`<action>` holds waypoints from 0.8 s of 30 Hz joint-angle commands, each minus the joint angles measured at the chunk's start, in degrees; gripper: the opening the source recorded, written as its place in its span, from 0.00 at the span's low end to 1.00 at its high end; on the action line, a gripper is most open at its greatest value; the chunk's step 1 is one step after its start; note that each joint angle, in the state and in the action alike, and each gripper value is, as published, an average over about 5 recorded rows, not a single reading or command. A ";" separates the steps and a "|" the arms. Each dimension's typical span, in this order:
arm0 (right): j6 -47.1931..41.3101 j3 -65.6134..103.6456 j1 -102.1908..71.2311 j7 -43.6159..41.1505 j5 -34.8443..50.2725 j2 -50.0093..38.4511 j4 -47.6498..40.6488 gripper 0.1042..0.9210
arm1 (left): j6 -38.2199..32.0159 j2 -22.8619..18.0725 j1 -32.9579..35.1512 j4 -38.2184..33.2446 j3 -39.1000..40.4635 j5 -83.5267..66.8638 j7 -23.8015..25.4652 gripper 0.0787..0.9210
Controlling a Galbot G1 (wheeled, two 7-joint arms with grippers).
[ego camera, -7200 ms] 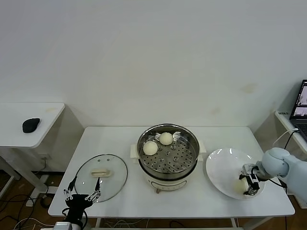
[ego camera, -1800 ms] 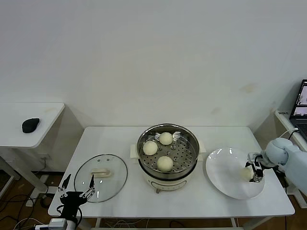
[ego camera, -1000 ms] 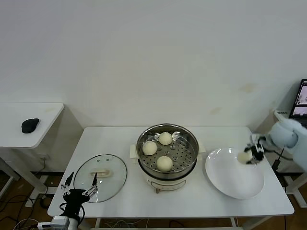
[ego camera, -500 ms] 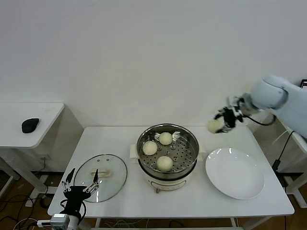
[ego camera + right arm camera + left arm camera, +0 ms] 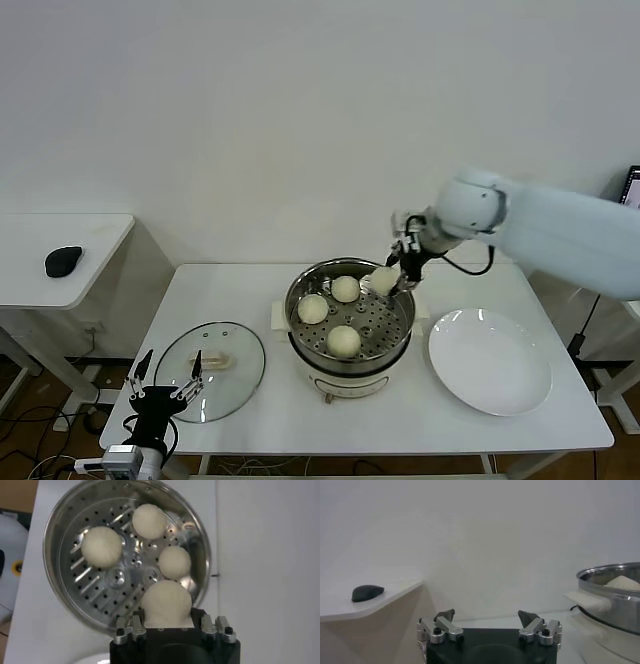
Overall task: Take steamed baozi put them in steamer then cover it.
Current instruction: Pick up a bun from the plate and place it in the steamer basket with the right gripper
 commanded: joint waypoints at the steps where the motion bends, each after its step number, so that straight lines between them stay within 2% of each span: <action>1: -6.66 -1.91 -6.72 4.81 3.41 5.89 -2.76 0.58 | -0.07 -0.10 -0.01 0.32 -0.09 -0.03 0.01 0.88; 19: -6.53 1.70 -11.61 5.69 2.28 4.80 -4.33 0.59 | -0.09 -0.23 -0.22 0.45 0.13 0.03 0.02 0.88; 24: -7.02 2.92 -8.87 5.73 2.92 3.11 -2.02 0.66 | -0.09 -0.19 -0.18 0.35 0.20 0.09 0.02 0.88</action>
